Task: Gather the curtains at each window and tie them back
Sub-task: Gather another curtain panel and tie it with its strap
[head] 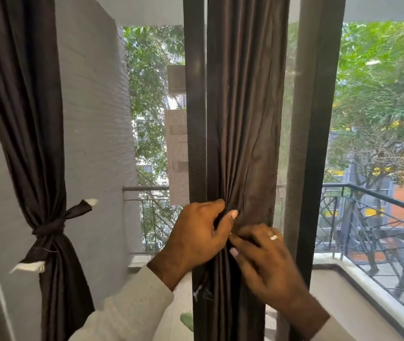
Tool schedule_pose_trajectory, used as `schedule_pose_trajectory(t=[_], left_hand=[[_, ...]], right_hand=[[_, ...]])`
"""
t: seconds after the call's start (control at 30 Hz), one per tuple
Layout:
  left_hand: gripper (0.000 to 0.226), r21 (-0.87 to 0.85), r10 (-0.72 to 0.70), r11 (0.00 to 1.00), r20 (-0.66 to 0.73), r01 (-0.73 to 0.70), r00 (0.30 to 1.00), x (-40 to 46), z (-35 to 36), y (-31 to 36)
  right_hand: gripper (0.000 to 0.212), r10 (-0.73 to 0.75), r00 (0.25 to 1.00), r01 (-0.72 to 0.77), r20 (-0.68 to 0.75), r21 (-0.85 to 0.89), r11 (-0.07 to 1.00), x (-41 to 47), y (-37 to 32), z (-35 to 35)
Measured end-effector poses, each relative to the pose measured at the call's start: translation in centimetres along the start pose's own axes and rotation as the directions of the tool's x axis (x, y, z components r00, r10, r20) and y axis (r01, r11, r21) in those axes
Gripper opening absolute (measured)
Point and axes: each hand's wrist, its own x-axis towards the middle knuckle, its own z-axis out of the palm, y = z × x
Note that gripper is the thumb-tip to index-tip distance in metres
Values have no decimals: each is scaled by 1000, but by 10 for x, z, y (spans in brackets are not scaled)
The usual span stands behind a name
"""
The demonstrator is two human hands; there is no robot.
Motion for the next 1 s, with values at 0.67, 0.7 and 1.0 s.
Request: schedule_pose_trajectory(t=[0.67, 0.7, 1.0], left_hand=[[29, -314, -227, 927, -41, 203, 973, -6, -4, 4], [31, -317, -231, 926, -45, 205, 972, -7, -4, 4], [33, -240, -248, 945, -87, 221, 965, -3, 6, 1]], right_hand=[[29, 486, 748, -485, -453, 127, 865, 8, -7, -11], [25, 502, 733, -490, -459, 156, 858, 8, -4, -11], [31, 163, 930, -217, -331, -132, 967, -5, -20, -2]])
